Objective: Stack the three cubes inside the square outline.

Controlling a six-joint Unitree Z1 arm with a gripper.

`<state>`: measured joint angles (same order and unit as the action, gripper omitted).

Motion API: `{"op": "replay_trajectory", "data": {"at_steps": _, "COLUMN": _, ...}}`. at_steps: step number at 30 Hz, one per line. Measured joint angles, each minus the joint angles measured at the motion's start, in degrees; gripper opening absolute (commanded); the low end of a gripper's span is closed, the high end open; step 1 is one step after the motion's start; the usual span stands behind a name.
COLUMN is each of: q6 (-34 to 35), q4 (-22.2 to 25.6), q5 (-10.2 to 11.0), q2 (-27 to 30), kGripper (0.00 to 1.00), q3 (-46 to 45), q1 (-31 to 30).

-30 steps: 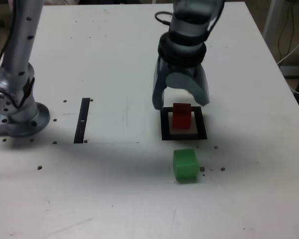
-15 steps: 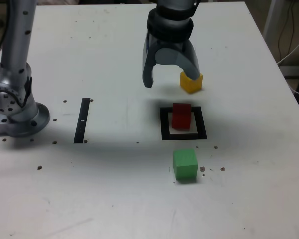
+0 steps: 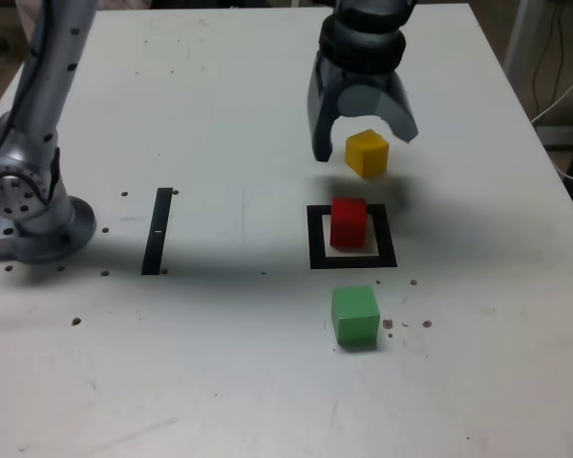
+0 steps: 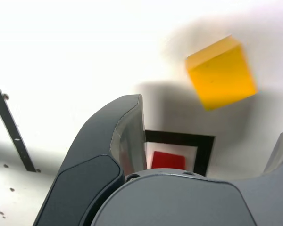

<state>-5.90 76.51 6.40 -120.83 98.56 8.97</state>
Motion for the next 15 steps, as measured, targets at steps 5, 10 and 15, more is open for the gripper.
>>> {"op": "replay_trajectory", "data": {"at_steps": 5, "q6": -0.2, "q4": 0.8, "q5": 0.3, "q2": -2.2, "kGripper": 0.99, "q3": 2.0, "q1": 0.8}}
{"op": "replay_trajectory", "data": {"at_steps": 10, "q6": -0.2, "q4": 0.6, "q5": 0.3, "q2": -3.0, "kGripper": 0.96, "q3": 2.9, "q1": 1.4}}
{"op": "replay_trajectory", "data": {"at_steps": 15, "q6": -1.3, "q4": 0.2, "q5": 0.3, "q2": -5.7, "kGripper": 0.94, "q3": 3.2, "q1": 3.3}}
